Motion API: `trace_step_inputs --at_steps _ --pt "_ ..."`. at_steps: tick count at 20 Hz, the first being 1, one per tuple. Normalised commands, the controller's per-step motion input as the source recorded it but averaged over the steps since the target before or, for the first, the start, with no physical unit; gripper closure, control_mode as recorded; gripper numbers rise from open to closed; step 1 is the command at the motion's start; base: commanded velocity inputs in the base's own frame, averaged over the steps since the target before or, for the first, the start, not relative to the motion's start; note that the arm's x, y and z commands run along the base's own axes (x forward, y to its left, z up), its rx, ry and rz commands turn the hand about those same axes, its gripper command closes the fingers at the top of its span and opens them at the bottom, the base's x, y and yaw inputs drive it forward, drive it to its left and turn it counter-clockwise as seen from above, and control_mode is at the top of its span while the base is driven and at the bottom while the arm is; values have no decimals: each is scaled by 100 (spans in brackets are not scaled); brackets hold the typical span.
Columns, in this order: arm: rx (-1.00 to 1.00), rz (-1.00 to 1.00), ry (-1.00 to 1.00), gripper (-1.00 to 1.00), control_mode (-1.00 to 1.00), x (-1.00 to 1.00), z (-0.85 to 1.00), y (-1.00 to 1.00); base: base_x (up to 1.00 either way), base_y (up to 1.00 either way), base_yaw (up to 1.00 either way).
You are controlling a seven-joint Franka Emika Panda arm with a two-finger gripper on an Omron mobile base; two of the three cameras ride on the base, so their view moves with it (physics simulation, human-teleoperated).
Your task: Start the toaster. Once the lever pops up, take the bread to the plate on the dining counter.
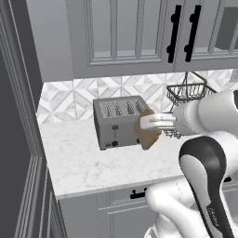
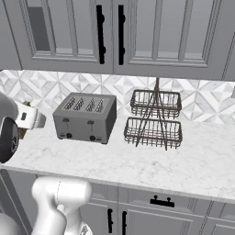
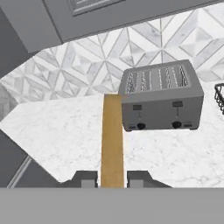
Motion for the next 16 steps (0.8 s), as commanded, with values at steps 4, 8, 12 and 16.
trace_step_inputs --at_steps 4,8,12,16 --pt "27 19 0 100 -100 -34 42 -41 0 0 0" --pt "16 11 0 100 -100 -12 30 -27 0 0 0" --pt "2 1 0 100 -100 -13 3 -14 0 0 0" --pt "5 1 0 100 -100 -21 -1 -2 0 0 0"
